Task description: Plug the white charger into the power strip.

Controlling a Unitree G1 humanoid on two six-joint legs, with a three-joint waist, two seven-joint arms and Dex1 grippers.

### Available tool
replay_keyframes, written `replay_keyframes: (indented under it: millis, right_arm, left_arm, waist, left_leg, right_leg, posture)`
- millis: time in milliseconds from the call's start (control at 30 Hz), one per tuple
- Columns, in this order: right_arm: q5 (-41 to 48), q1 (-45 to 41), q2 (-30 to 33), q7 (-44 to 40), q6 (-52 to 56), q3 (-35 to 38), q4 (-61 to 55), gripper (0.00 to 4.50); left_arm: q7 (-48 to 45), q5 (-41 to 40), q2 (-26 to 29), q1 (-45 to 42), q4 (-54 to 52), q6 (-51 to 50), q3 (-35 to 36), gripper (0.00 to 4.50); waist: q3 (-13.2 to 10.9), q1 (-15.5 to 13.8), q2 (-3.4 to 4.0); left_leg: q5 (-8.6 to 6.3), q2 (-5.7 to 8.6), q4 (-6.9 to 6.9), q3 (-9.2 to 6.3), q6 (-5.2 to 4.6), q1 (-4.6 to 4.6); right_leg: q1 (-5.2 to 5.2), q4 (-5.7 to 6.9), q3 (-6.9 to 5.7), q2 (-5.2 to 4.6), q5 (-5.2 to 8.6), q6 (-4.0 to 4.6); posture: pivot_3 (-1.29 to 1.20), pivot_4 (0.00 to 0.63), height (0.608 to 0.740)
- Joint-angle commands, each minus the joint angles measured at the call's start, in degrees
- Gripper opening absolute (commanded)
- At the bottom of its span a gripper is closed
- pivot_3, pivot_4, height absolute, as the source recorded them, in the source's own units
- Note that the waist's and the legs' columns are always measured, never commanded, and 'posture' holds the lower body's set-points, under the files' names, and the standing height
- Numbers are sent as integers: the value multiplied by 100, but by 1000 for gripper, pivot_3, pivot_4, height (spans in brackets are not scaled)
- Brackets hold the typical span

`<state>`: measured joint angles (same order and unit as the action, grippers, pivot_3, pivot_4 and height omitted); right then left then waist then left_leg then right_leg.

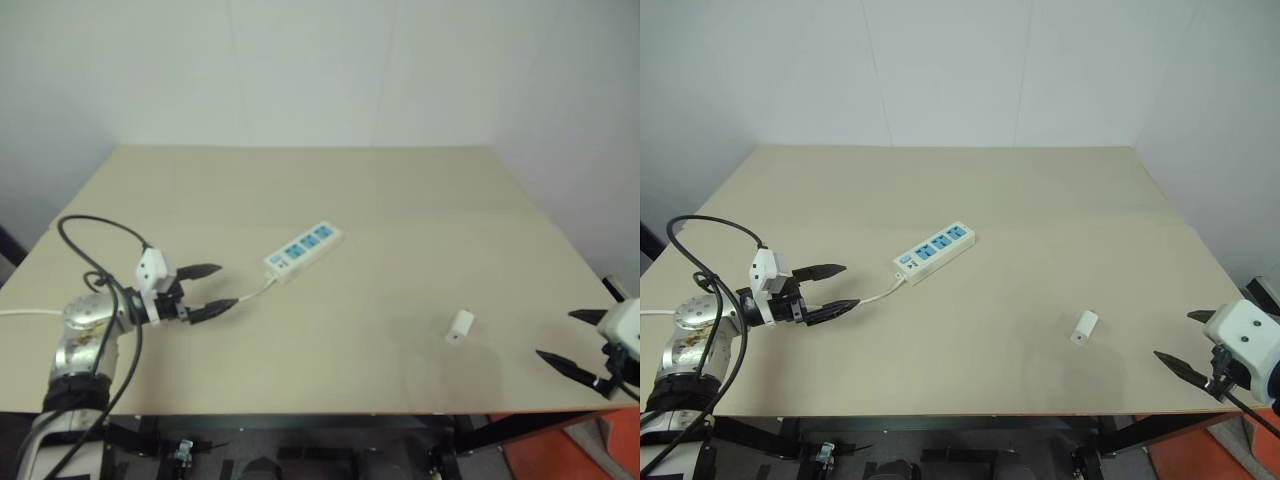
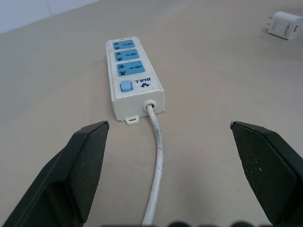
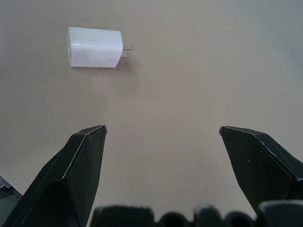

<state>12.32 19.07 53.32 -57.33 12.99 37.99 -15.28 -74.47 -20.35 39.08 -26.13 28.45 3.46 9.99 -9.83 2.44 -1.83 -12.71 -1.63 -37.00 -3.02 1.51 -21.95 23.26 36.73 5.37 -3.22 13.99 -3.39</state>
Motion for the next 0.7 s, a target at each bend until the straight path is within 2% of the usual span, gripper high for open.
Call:
replay_keyframes:
  millis: [33, 567, 700]
  right_arm:
    - [-4, -27, 81, 31, -104, 194, -26, 4500]
    - [161, -93, 48, -89, -303, 224, 99, 4500]
    - [100, -109, 65, -20, -332, 171, 112, 4500]
  left_arm:
    - [25, -44, 46, -51, -49, 102, 64, 4481]
    - [37, -32, 49, -94, 2, 147, 64, 4481]
    - [426, 151, -159, -335, 390, 554, 54, 4481]
  waist:
    - [0, 0, 0]
    - [0, 2, 0]
    - [0, -4, 0]
  left_leg:
    - [0, 0, 0, 0, 0, 0]
    - [0, 0, 0, 0, 0, 0]
    - [0, 0, 0, 0, 0, 1]
  right_leg:
    - [0, 0, 0, 0, 0, 0]
    - [0, 0, 0, 0, 0, 0]
    - [0, 0, 0, 0, 0, -1]
  posture:
    - [0, 150, 740]
    - [0, 150, 740]
    - [0, 150, 740]
